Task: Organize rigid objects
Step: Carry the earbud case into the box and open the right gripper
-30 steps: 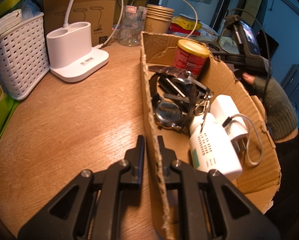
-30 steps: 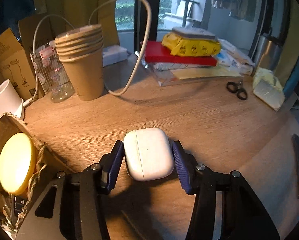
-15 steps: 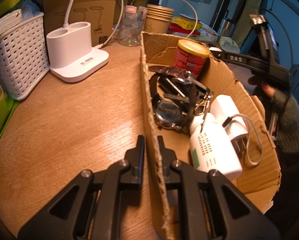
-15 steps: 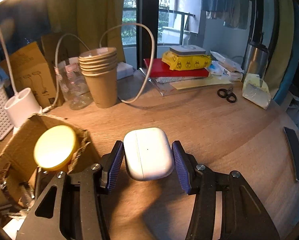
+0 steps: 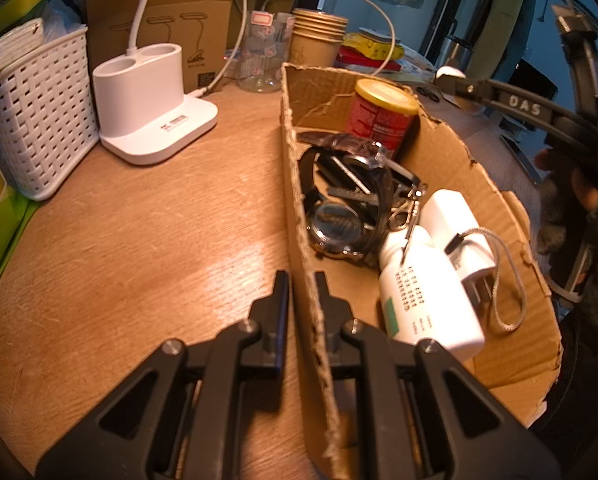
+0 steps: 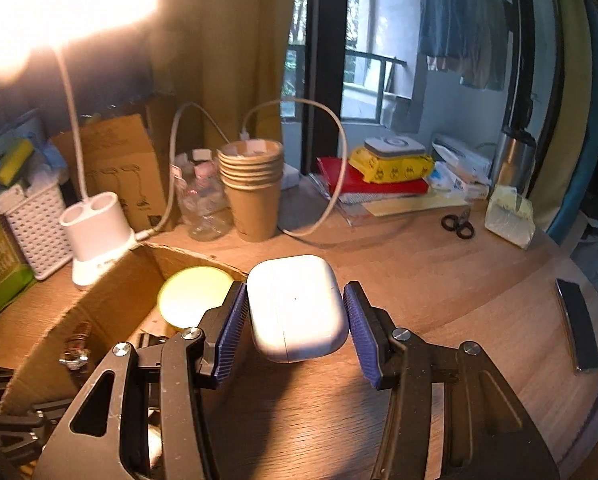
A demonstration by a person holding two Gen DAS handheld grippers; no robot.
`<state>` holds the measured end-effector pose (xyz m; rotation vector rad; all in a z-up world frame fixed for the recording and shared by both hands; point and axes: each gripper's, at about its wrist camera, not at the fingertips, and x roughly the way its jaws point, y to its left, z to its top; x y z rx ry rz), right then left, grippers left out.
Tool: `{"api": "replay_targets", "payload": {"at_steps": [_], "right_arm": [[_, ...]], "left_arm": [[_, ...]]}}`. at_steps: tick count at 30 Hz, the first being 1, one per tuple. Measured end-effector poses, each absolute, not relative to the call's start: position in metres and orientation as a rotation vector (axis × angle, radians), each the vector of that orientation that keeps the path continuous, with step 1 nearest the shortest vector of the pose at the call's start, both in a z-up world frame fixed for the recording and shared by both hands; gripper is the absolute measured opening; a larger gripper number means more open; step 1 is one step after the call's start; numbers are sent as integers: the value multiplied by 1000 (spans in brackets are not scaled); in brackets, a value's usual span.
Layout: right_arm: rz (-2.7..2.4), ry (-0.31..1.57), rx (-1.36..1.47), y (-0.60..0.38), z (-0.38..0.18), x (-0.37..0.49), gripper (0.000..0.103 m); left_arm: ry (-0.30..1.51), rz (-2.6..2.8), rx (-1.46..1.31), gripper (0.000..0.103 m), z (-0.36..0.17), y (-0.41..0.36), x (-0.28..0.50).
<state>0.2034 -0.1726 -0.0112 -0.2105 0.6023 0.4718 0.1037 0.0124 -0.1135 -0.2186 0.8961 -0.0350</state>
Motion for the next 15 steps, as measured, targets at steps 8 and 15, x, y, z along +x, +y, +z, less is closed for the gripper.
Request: {"api": "replay_targets", "payload": {"at_steps": [8,15], "right_arm": [[543,573,-208,-161,1,184,52],[592,581,-229,-145,-3,172,52]], "left_arm": [[896,-35,-219,12,-114,12,104],[896,-35,-219,12,-113,12,104]]}}
